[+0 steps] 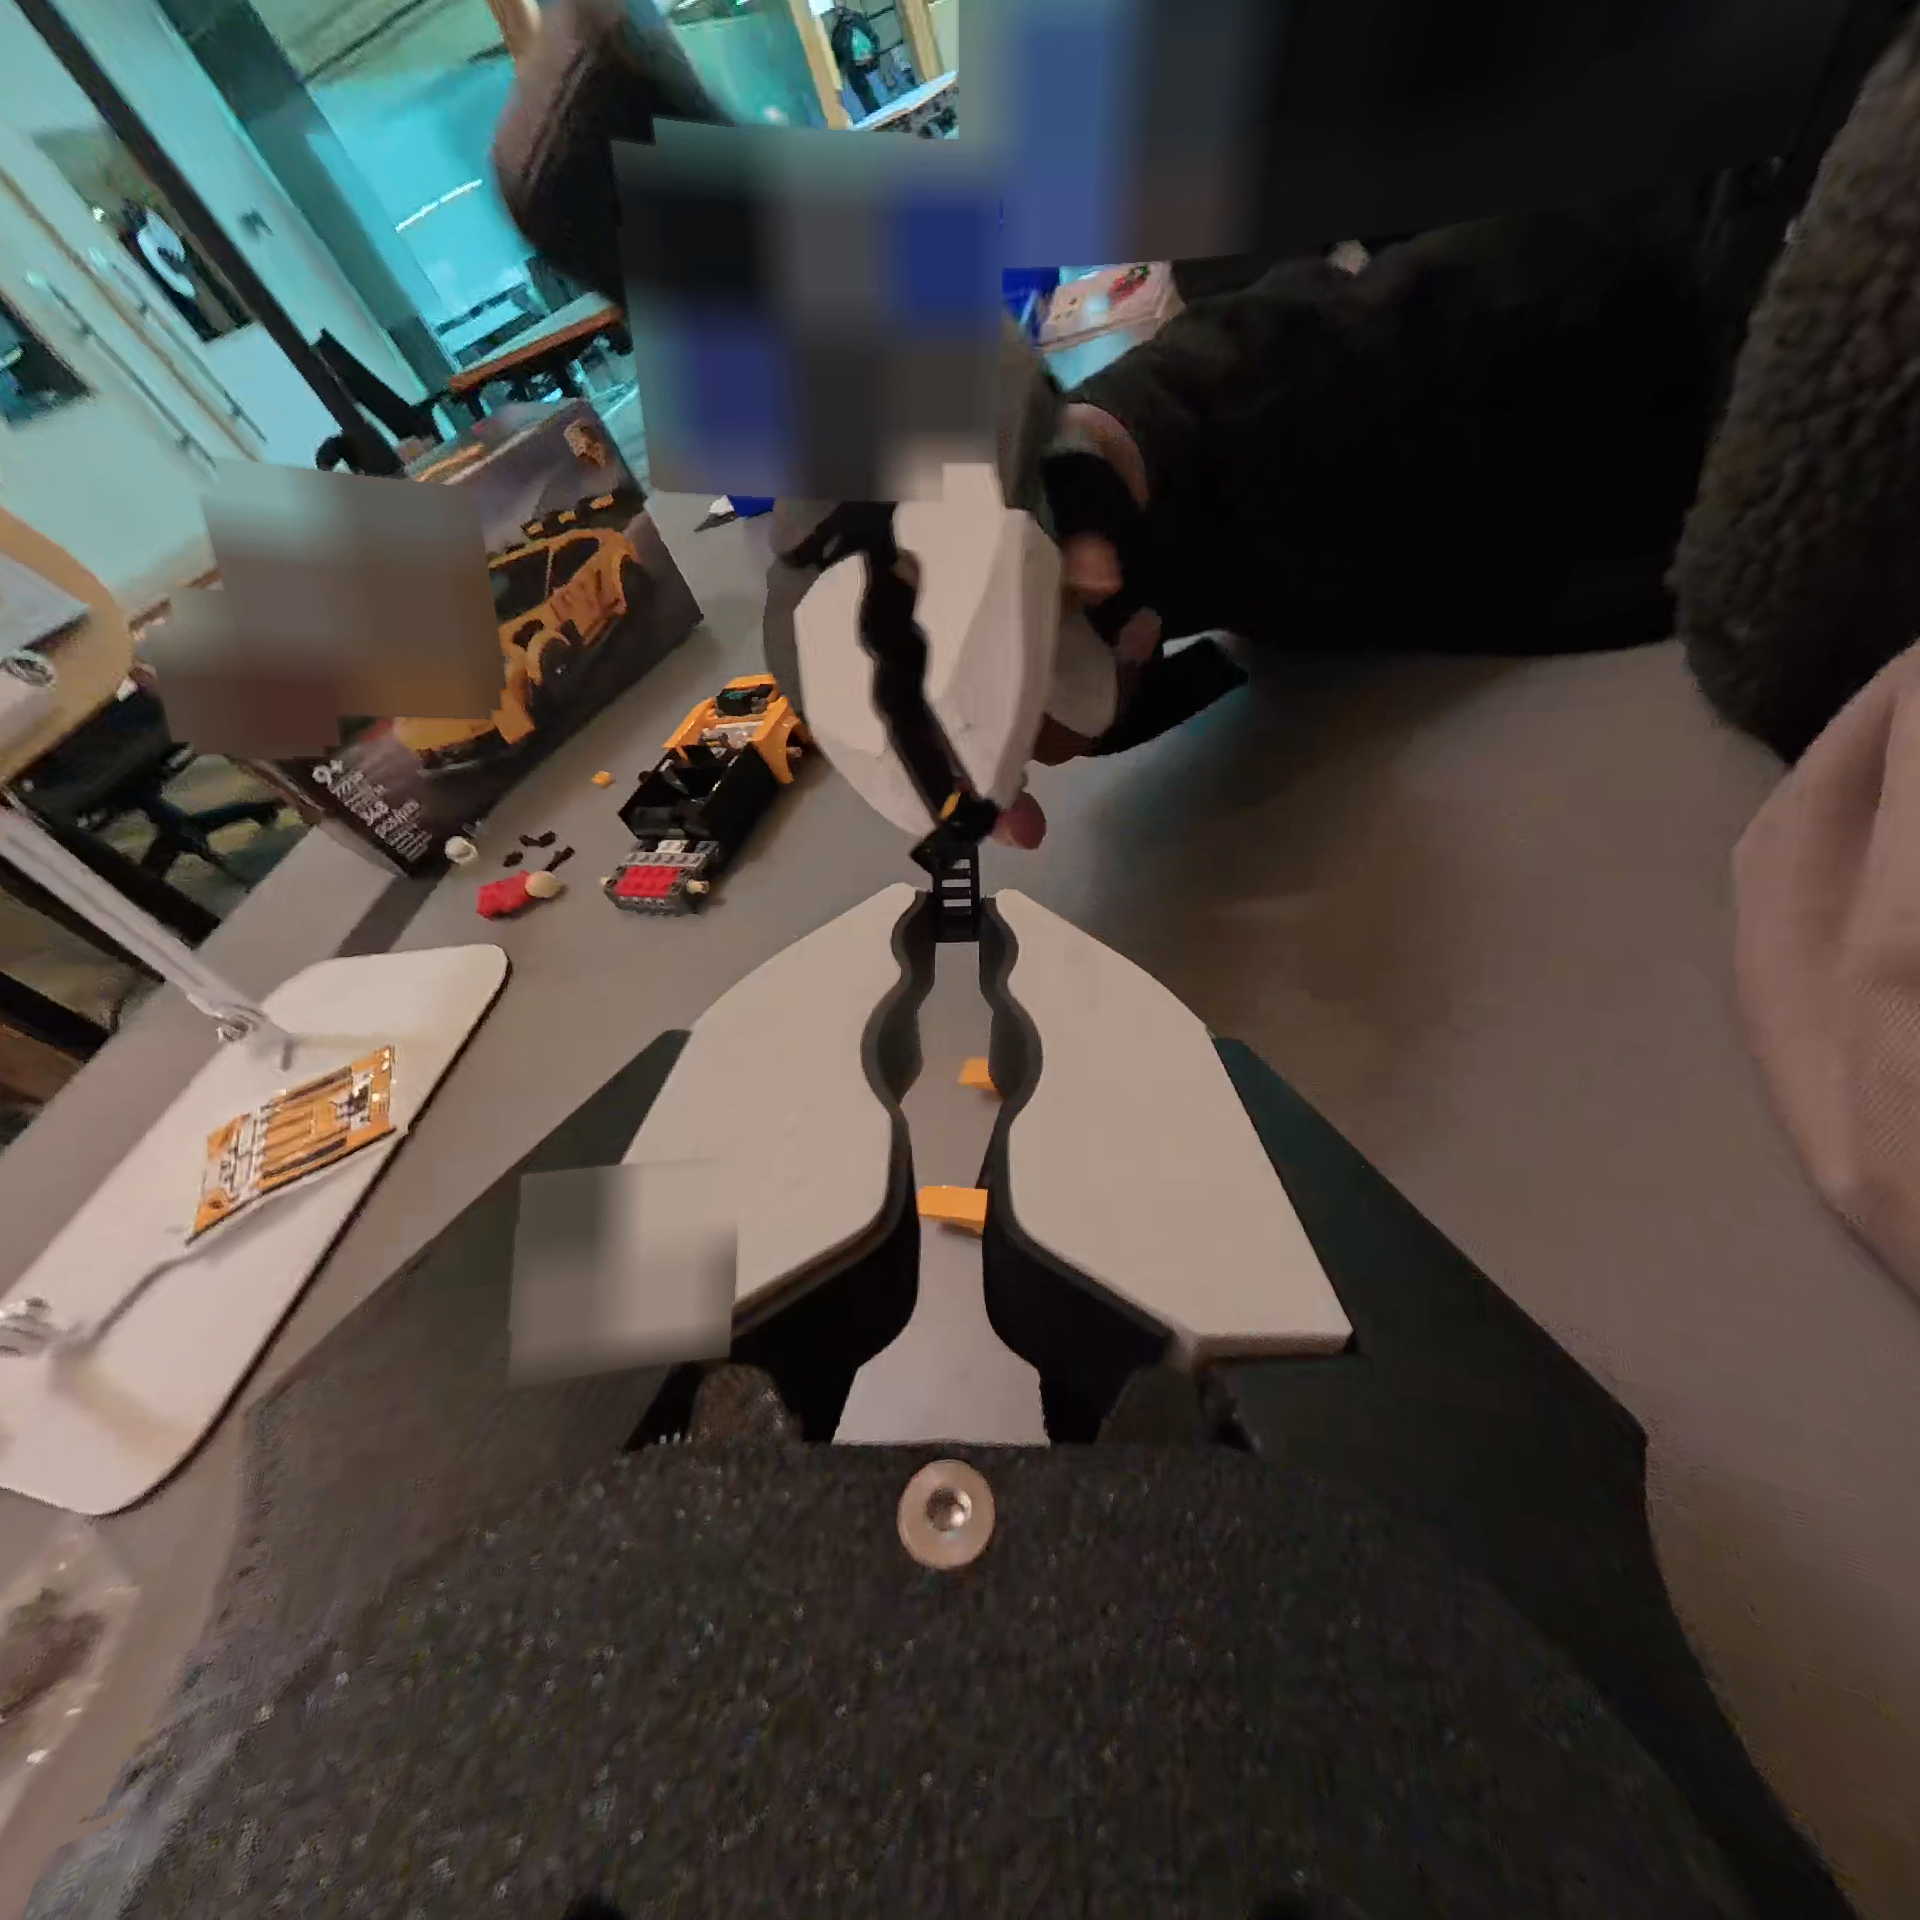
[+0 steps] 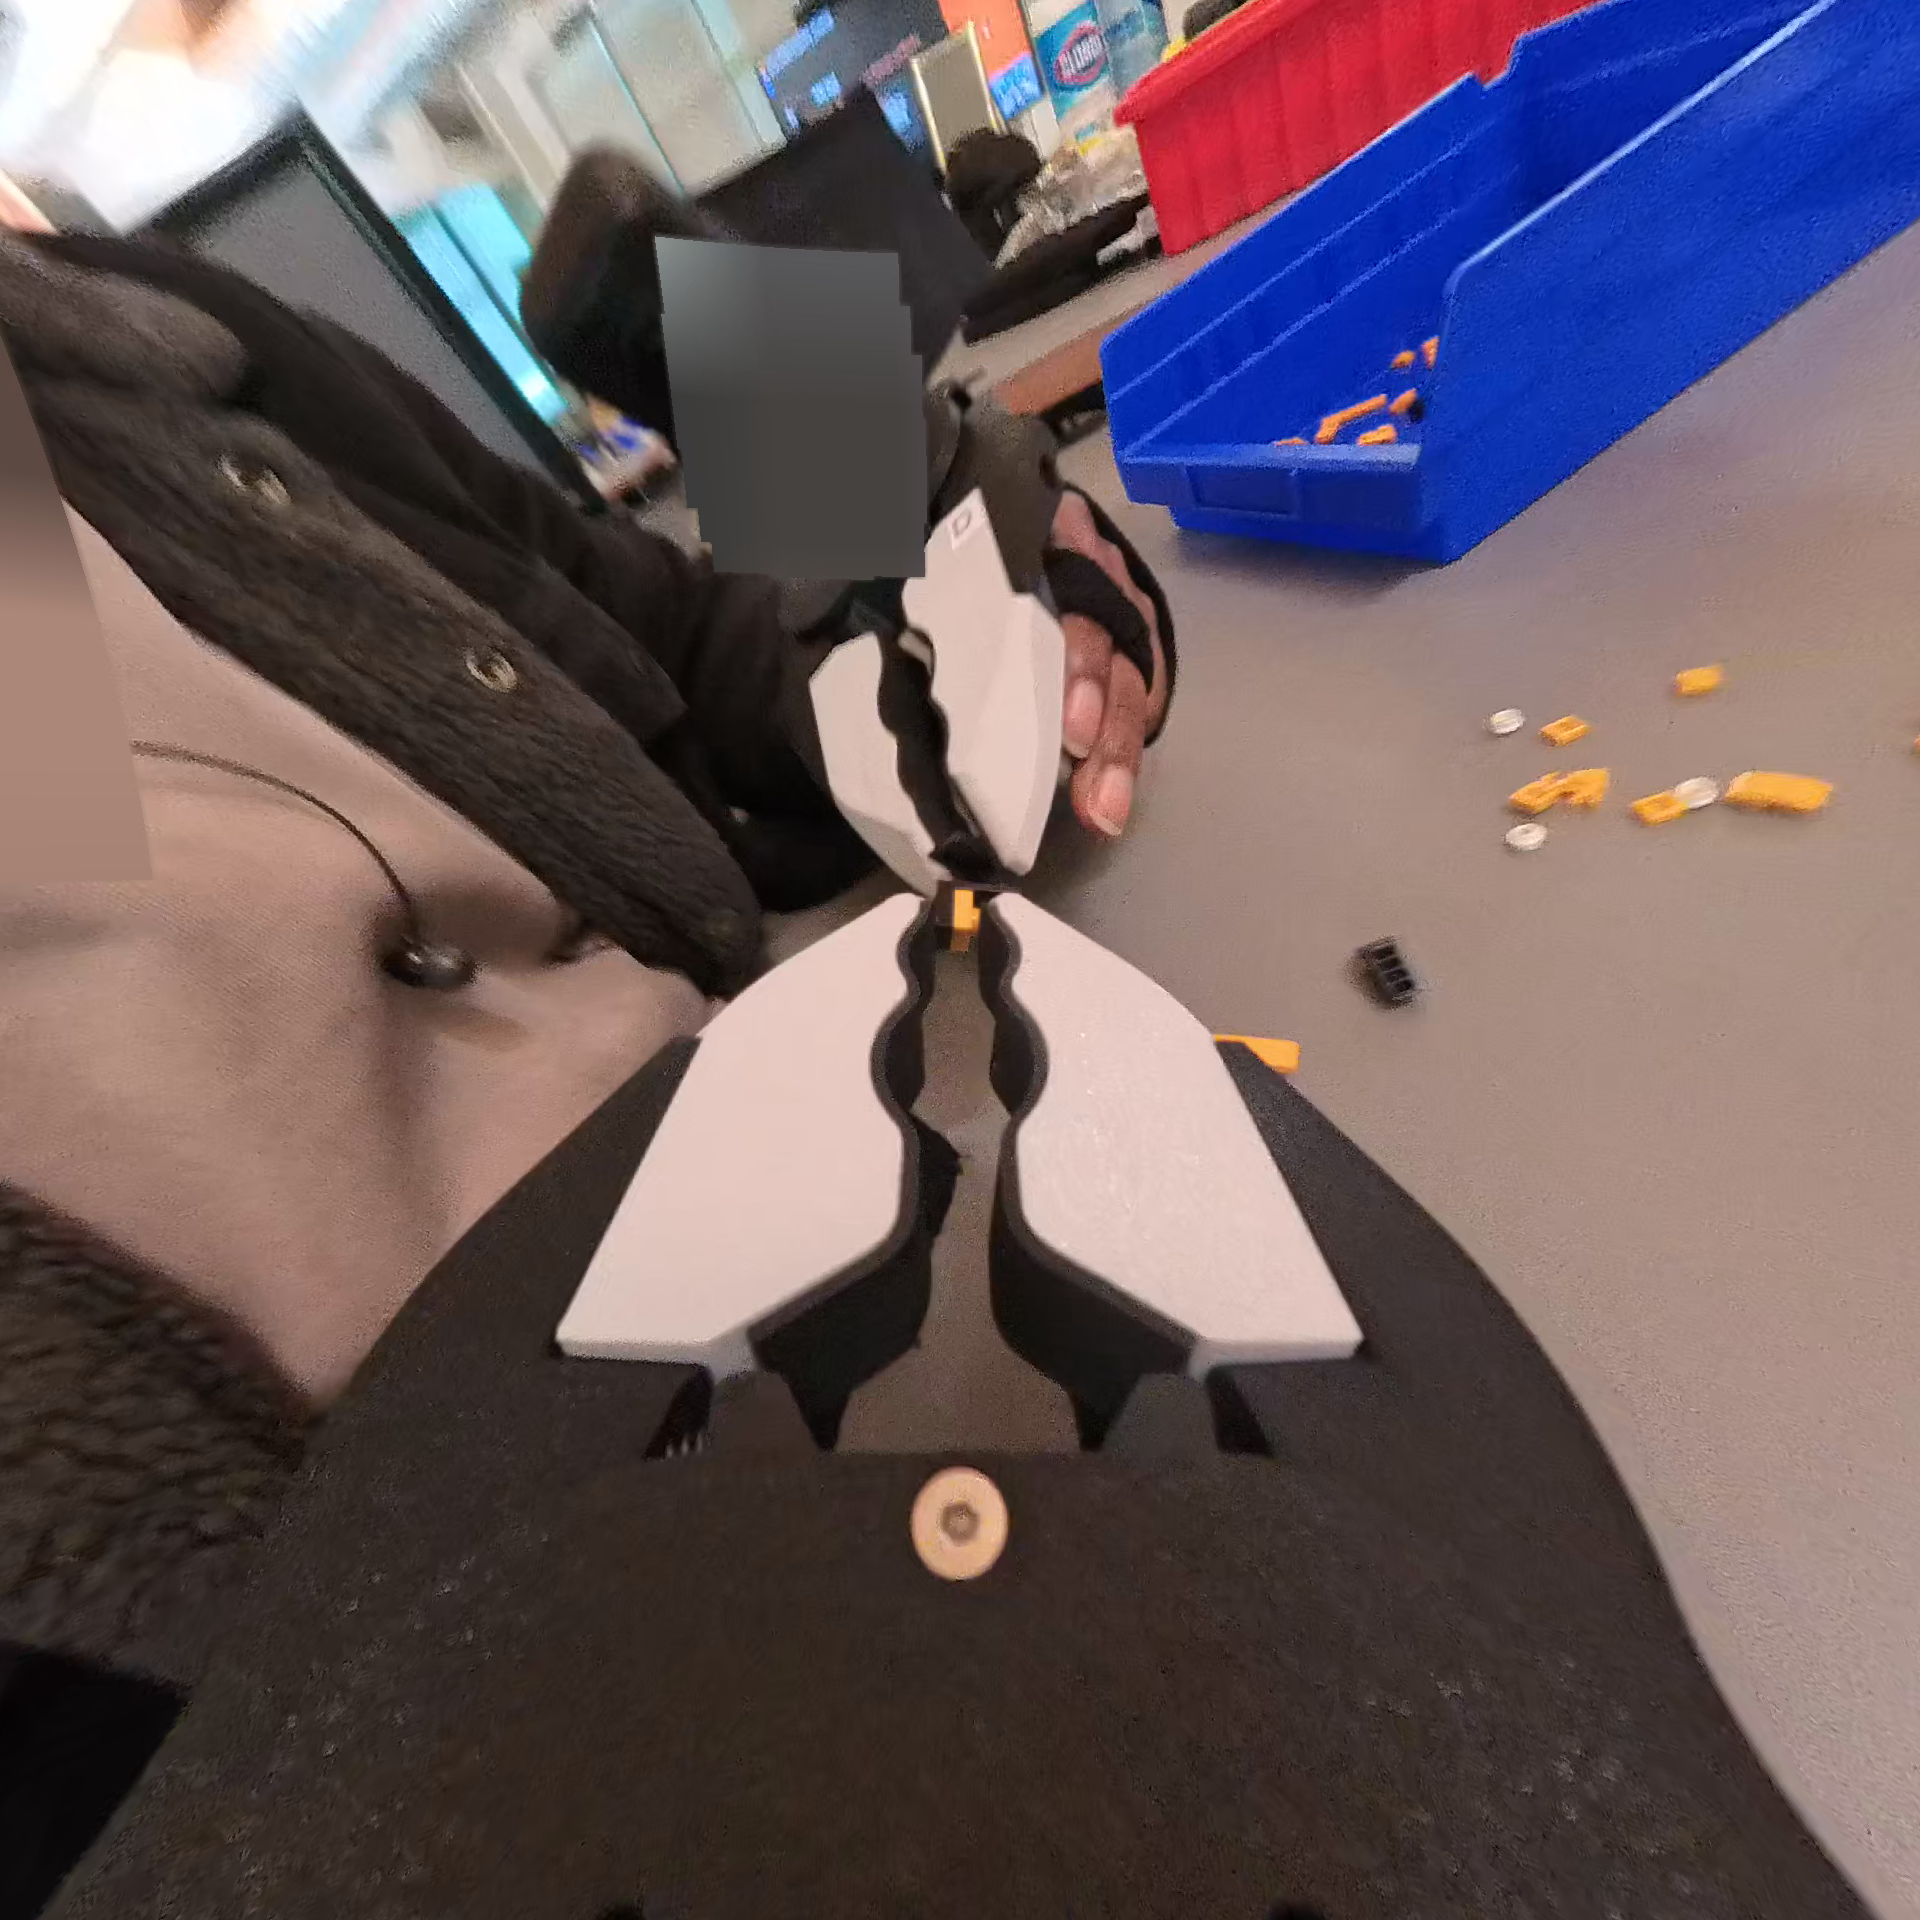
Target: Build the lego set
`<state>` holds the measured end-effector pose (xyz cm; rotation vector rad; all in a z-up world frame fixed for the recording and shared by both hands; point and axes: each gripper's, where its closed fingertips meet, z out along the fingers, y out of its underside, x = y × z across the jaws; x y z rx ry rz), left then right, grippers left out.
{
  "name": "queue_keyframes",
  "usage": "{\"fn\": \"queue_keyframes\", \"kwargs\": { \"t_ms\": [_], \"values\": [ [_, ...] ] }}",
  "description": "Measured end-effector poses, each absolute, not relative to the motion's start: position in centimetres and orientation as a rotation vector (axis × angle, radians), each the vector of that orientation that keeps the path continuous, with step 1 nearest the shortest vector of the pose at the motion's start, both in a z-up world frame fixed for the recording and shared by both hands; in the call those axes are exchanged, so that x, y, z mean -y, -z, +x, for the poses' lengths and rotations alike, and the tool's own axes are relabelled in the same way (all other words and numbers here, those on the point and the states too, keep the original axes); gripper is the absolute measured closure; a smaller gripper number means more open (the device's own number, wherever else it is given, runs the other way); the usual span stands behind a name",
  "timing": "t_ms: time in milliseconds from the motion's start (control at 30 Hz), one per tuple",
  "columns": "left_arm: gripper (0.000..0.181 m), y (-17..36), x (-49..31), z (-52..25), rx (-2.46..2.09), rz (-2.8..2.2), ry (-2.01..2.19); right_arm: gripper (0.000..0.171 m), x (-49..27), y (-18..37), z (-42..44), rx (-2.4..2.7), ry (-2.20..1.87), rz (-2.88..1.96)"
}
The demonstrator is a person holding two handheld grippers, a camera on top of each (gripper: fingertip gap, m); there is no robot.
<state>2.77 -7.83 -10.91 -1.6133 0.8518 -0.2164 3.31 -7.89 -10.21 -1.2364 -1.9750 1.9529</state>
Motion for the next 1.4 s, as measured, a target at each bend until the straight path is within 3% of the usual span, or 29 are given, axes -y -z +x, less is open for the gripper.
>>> {"fn": "queue_keyframes", "kwargs": {
  "t_ms": [300,1400],
  "values": [
    [0.173,10.2,8.7,3.5,-0.952,-1.468,0.134,0.164,9.1,9.4,3.6,1.807,-2.543,-1.444],
    [0.173,9.9,10.7,5.5,-1.065,-1.334,0.133,0.164,11.1,9.5,4.9,1.876,-2.754,-1.397]
  ]
}}
